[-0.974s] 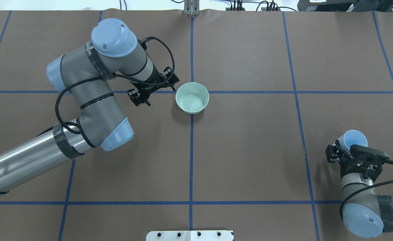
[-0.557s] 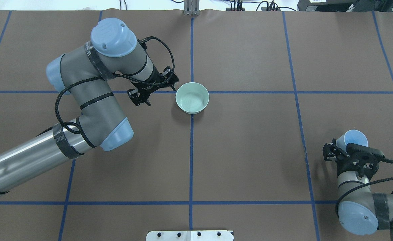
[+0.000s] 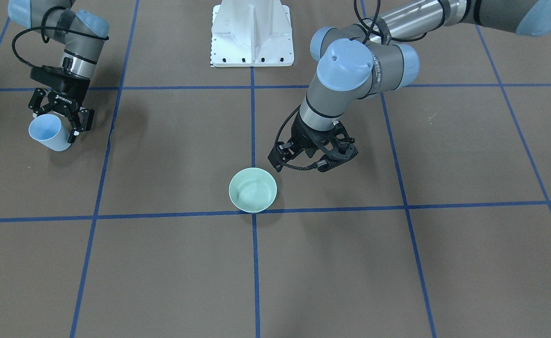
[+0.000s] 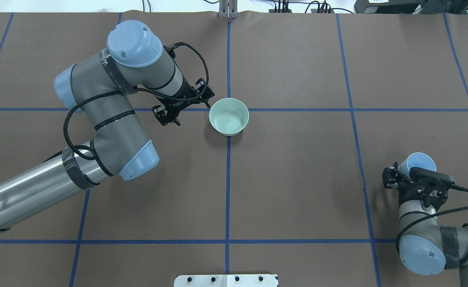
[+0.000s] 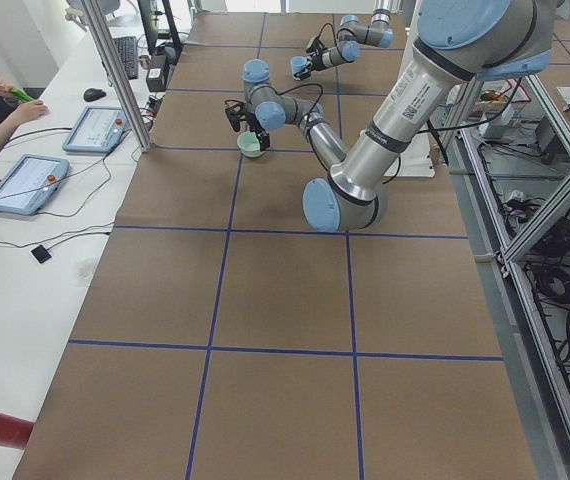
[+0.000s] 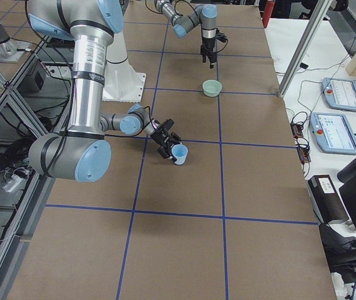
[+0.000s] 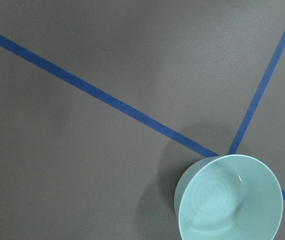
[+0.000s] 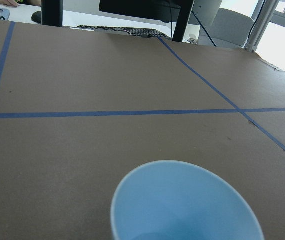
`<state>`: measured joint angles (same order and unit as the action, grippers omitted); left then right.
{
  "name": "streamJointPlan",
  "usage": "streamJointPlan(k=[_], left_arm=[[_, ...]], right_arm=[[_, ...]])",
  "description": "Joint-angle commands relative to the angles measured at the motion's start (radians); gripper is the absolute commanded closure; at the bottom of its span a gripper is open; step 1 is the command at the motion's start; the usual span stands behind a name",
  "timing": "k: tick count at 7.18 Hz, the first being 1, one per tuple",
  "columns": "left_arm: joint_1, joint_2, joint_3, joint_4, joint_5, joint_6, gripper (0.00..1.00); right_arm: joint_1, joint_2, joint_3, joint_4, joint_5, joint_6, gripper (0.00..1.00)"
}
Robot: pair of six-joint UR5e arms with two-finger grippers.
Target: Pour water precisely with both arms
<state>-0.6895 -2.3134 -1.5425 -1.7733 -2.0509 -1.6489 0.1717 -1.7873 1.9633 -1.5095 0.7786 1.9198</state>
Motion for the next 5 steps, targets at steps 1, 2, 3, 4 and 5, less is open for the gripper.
streamJointPlan(k=[1,2,3,4,5], left_arm=[[0.001,0.0,-0.001,0.0,0.0,0.0,0.0],[0.001,0.0,-0.001,0.0,0.0,0.0,0.0],[0.001,0.0,-0.001,0.0,0.0,0.0,0.0],[0.001,0.0,0.001,0.0,0.0,0.0,0.0],[0.001,0.0,-0.001,0.0,0.0,0.0,0.0]], right_arm=[[0.008,0.0,-0.001,0.0,0.001,-0.005,0.01],[0.015,0.0,-0.004,0.0,0.004,-0.007,0.02],[0.023,0.0,-0.004,0.0,0.005,-0.016,0.02],[0.029,0.0,-0.004,0.0,0.005,-0.031,0.02],[0.034,0.002,-0.014,0.0,0.005,-0.031,0.09]])
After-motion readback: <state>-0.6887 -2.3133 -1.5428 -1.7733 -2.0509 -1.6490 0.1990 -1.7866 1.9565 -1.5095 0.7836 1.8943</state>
